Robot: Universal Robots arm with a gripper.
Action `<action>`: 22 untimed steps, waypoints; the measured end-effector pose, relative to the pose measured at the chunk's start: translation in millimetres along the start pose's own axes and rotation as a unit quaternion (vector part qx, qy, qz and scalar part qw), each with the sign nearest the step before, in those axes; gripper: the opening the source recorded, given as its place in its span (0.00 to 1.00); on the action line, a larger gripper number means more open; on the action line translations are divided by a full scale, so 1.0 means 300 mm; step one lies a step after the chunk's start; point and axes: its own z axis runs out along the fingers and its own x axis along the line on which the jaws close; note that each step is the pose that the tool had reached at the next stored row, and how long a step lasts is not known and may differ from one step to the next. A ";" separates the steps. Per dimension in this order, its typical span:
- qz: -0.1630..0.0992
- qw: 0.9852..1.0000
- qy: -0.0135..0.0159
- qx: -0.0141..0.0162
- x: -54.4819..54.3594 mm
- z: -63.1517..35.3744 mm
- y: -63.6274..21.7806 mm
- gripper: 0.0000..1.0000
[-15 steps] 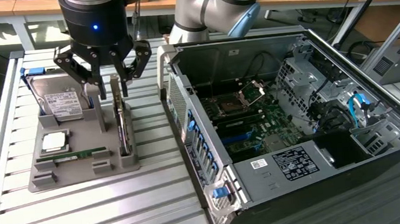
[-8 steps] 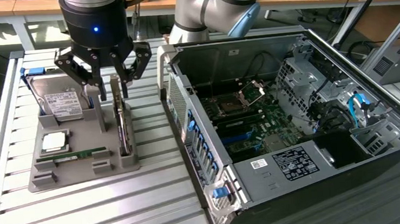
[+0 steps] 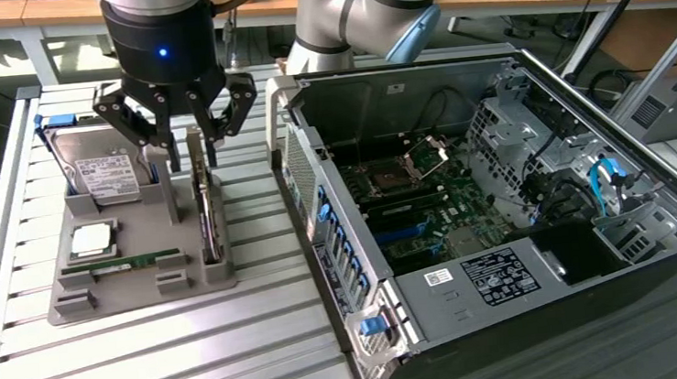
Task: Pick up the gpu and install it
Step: 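Pick up the gpu and move the gpu toward the slot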
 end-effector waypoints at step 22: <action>0.000 1.000 0.000 0.000 0.000 0.019 -0.001 0.42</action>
